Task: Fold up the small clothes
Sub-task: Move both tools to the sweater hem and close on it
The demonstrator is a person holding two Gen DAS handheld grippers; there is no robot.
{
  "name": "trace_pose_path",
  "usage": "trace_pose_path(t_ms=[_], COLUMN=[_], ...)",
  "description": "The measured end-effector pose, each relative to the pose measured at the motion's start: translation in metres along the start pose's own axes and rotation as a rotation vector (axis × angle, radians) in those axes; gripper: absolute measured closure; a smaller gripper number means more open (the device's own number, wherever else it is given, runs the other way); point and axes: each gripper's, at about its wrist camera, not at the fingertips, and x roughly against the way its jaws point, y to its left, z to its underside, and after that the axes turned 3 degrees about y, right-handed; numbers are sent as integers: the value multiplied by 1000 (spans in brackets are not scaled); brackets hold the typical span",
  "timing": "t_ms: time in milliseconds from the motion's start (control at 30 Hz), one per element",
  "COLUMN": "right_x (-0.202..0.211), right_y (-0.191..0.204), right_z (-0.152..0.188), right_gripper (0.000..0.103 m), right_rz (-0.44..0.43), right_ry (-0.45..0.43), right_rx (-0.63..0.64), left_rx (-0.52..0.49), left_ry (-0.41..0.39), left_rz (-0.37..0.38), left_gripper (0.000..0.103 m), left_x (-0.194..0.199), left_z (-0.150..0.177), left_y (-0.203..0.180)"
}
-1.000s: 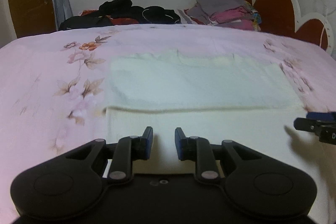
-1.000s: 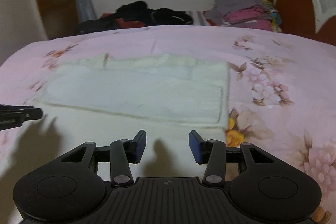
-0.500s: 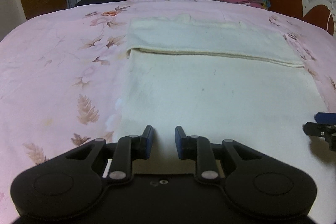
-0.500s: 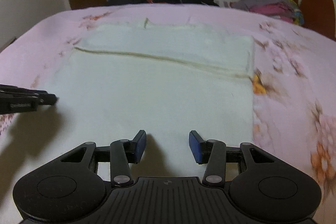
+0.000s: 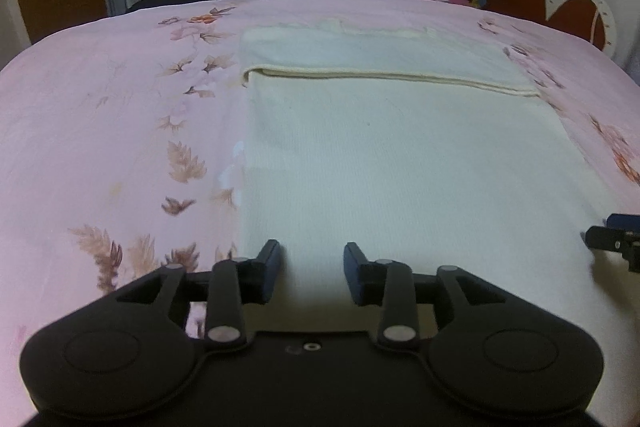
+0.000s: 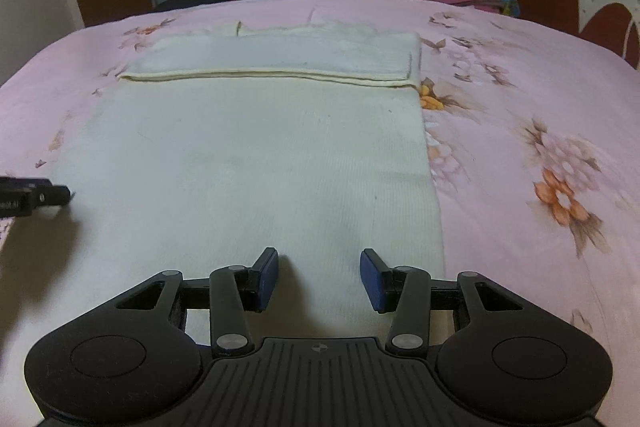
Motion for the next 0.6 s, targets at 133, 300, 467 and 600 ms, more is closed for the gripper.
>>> trace_pose_path(t_ms=[133,300,467,600], right_x=[15,33,51,61], right_y=[2,-2,-10,-16], right_z=[14,35,57,72], right_gripper=[57,56,32,33], right_rz=[25,59,95,93], right_ry=[-5,4,4,24], right_rx=[-18,-40,-55,-79], left_rx=[-9,-2,18,43], left_ry=[5,8,39,54], left_rz=[29,37,58,69], left_gripper=[57,46,46,49], left_x=[14,33,44,52], left_z=[13,35,57,74], left_y=[1,12,23,34])
